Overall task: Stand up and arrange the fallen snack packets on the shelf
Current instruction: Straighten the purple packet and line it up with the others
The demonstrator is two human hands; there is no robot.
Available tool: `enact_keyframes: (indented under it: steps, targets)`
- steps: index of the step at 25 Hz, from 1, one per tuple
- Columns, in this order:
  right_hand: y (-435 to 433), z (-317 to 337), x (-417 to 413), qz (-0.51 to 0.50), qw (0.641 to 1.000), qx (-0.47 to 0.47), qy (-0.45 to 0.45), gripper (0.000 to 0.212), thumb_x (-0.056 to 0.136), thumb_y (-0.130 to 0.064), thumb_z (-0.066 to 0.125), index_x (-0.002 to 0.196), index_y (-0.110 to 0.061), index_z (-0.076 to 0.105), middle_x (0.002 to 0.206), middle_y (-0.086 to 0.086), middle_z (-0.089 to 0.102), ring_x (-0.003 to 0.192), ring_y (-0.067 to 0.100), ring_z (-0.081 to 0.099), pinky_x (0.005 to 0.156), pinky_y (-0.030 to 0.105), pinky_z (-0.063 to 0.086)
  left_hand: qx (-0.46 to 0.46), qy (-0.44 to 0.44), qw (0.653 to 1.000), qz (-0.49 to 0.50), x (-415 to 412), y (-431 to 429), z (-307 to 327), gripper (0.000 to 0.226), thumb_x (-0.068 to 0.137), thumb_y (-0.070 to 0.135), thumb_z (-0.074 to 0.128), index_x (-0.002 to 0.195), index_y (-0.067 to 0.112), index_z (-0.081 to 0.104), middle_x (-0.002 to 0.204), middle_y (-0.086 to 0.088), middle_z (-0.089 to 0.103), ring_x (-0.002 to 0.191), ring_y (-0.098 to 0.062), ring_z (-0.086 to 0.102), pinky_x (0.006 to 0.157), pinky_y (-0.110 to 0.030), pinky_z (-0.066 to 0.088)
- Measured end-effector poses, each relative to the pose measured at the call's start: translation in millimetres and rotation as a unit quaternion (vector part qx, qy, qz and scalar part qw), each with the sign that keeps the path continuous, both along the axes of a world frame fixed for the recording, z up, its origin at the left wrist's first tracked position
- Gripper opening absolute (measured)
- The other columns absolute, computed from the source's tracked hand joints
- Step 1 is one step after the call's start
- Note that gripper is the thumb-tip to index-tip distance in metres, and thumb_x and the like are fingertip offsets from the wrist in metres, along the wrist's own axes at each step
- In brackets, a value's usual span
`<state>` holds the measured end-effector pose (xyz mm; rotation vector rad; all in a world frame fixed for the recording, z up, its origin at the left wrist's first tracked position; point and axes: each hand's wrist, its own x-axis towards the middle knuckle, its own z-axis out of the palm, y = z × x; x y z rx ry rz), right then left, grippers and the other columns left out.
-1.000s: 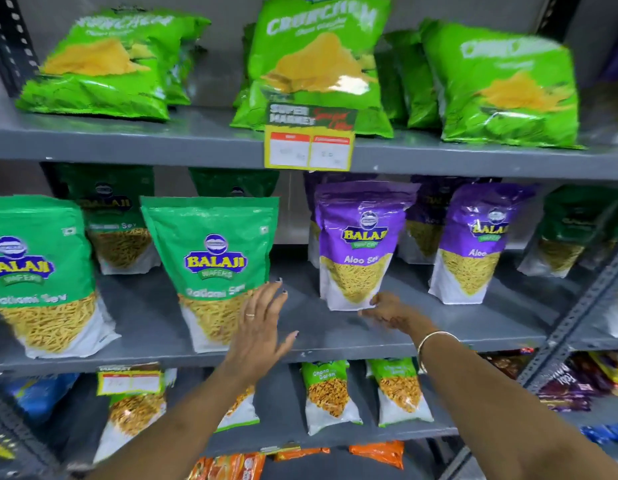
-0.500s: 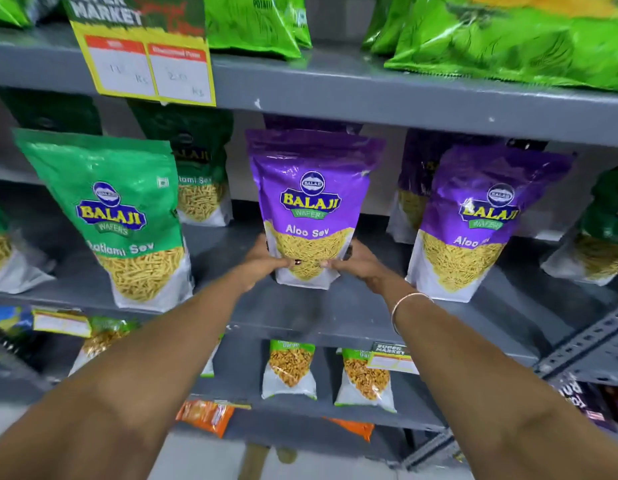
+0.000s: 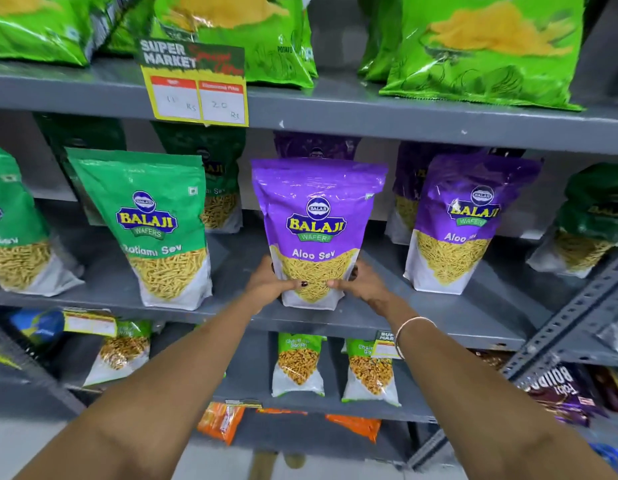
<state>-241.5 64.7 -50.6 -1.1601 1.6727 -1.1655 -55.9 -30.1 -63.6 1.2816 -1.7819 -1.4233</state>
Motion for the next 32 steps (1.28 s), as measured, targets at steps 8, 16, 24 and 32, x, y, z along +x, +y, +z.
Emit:
enact_keyframes:
  steps: [8,16,24,32]
  targets:
    - [15,2,8,-0.017,0.999,0.032,0.005,0.053,0.074,-0.001,0.073,0.123,0.001,0.053,0.127,0.018,0.061,0.101,0.017,0.059,0.065,0.007,0.051,-0.001,-0.028,1.0,0.003,7,15,1,0.096,0.044,0.042,0.087,0.126,0.013,0.046,0.127,-0.006,0.062,0.118,-0.026,0.058,0.101,-0.045,0.047]
    - [23,7,13,-0.033,0.997,0.074,-0.009,0.052,0.079,-0.01,0.071,0.126,-0.006,0.048,0.117,0.007,0.06,0.095,0.012,0.058,0.065,0.02,0.045,-0.017,-0.056,0.998,0.003,5,27,7,0.079,0.067,0.027,0.081,0.131,0.01,0.039,0.136,-0.008,0.054,0.124,-0.027,0.052,0.098,-0.037,0.045]
    - [42,6,-23,-0.128,0.988,0.085,0.031,0.068,0.077,-0.019,0.073,0.133,-0.005,0.037,0.114,0.01,0.054,0.098,0.019,0.056,0.075,0.018,0.045,-0.388,-0.12,0.907,0.111,10,64,1,0.095,0.067,0.048,0.071,0.14,0.003,0.028,0.149,-0.016,0.028,0.138,-0.032,0.027,0.11,-0.046,0.026]
    - [98,9,-174,-0.288,0.944,0.049,0.156,0.076,0.071,-0.02,0.078,0.131,0.001,0.036,0.133,0.022,0.051,0.126,0.037,0.046,0.104,0.044,0.04,-0.552,-0.081,0.826,-0.085,-123,110,4,0.063,0.079,0.036,0.055,0.131,0.007,0.037,0.14,-0.01,0.037,0.127,-0.026,0.039,0.108,-0.039,0.032]
